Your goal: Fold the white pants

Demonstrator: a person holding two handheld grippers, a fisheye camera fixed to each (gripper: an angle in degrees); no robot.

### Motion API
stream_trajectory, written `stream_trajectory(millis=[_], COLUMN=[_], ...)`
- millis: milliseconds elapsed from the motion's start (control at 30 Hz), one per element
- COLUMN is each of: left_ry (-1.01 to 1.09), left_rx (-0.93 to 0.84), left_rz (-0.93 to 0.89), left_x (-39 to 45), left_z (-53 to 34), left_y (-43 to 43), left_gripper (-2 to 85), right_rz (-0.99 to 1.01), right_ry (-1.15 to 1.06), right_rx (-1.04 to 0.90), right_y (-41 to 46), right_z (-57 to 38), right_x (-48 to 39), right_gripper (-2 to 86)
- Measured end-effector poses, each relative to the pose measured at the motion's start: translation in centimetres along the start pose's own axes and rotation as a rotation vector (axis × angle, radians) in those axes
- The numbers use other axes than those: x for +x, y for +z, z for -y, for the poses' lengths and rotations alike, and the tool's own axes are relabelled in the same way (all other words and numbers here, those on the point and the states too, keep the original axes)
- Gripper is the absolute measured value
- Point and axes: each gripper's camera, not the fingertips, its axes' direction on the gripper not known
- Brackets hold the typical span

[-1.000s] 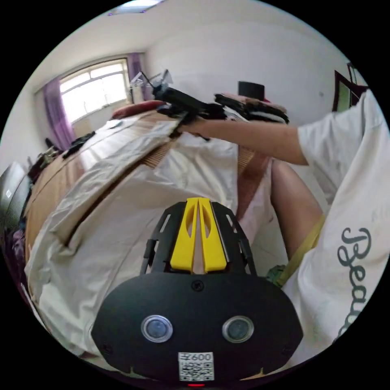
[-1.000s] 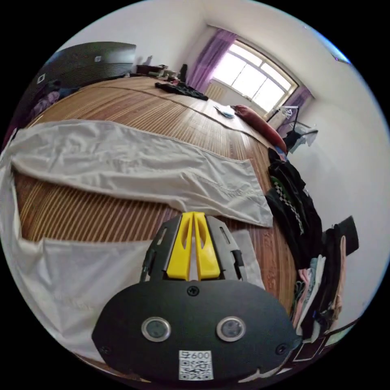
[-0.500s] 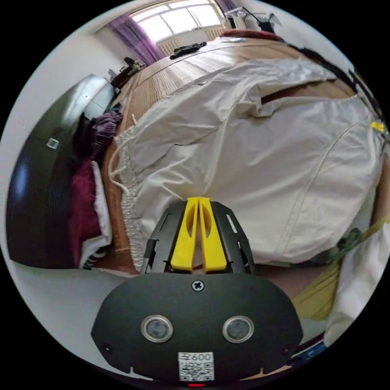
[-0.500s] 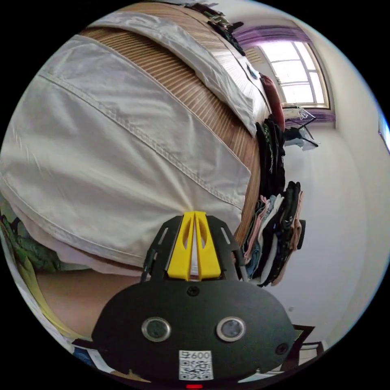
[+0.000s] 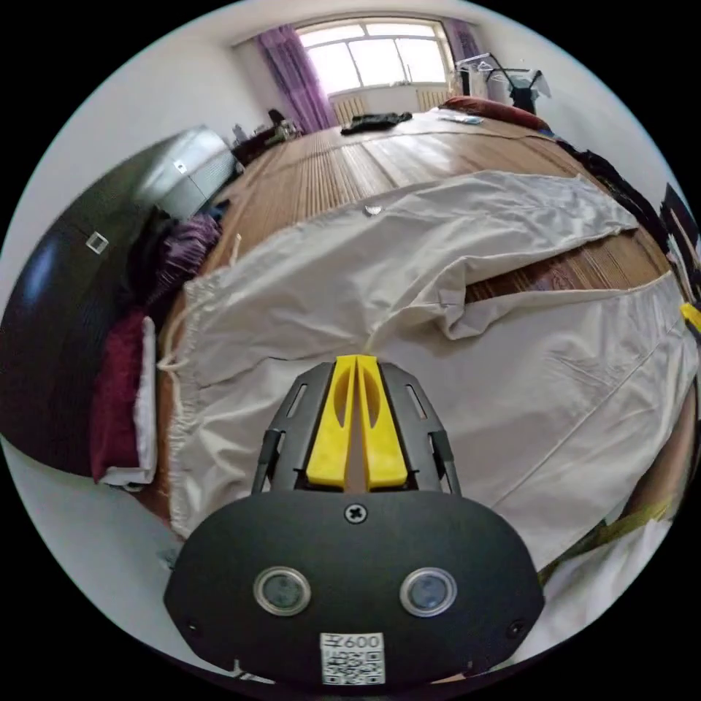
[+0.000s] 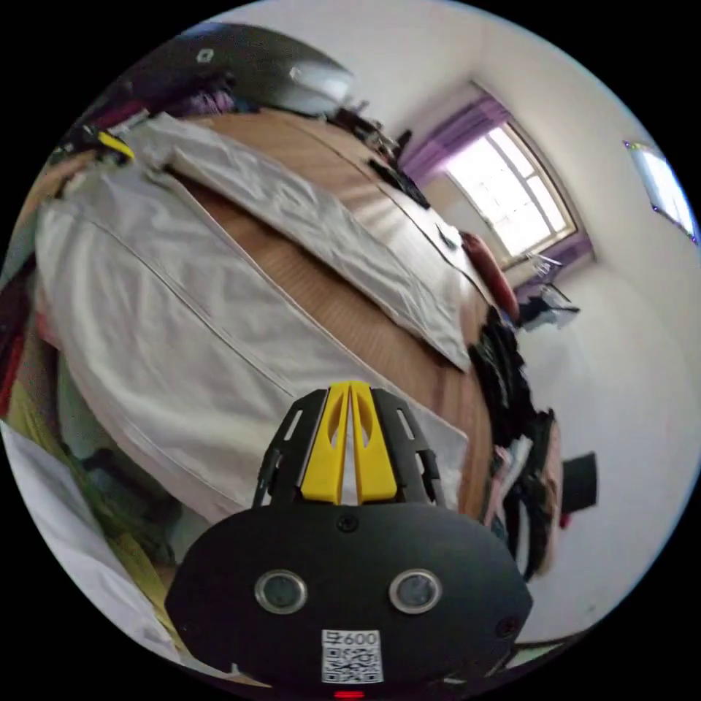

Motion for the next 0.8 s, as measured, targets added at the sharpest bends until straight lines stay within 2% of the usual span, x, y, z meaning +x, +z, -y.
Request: stream_trajectory(millis=[67,100,133,267,300,400,433,500,533,667,700,733,800], left_ry=[0.038,0.094,0.100,-0.076,-0.118,-0.045,-0.072,-0.099,-0.084,-0.021,-0.002,0.021,0.059], left_rx=[0.026,0.008,0.065,0.241,0.241,0.003,0.131,0.125,0.118,0.114,0.115,0.113,0.113], left_rz=[0.058,0.042,-0.019,-0.135,-0.116,-0.058,-0.097,-0.127,-0.096,0.014,0.046,0.092,0.170], left_x=[1.9,3.3,3.5,-1.5,-3.3,-5.5,-6.3,-6.6,-5.6,-2.0,-0.8,0.6,3.0], left_z=[1.4,2.7,2.9,1.1,0.6,-0.2,-2.4,-2.9,-3.0,-3.3,-3.4,-3.6,-3.9], left_y=[-1.0,-2.0,-4.1,-8.8,-8.6,-2.1,-3.0,-3.8,-4.3,-6.1,-6.5,-7.0,-7.6], left_gripper=[0.3,0.3,0.3,0.3,0.3,0.2,0.2,0.2,0.1,0.1,0.1,0.1,0.1], right_rz=[0.143,0.198,0.258,0.549,0.646,0.781,0.783,0.680,0.657,0.731,0.626,0.609,0.516], right_ry=[-0.061,-0.104,-0.128,-0.081,-0.027,-0.033,-0.171,-0.325,-0.368,-0.179,-0.141,-0.090,-0.028], right_rx=[0.131,0.211,0.267,0.305,0.303,0.184,0.095,-0.022,-0.018,-0.111,-0.140,-0.107,-0.159], right_y=[-0.9,-1.2,-1.2,1.1,2.5,6.5,7.7,9.2,9.4,12.1,13.2,13.6,14.8], right_z=[4.1,7.1,10.1,19.1,21.5,27.1,28.9,30.5,30.8,31.0,29.8,28.4,26.1], right_x=[-2.8,-4.7,-6.2,-8.6,-8.8,-11.5,-13.9,-16.7,-17.0,-11.6,-9.4,-6.7,-3.2], right_gripper=[-0.9,-0.9,-0.9,-0.9,-0.9,-0.9,-0.9,-0.9,-0.9,-0.9,-0.9,-0.9,-0.9])
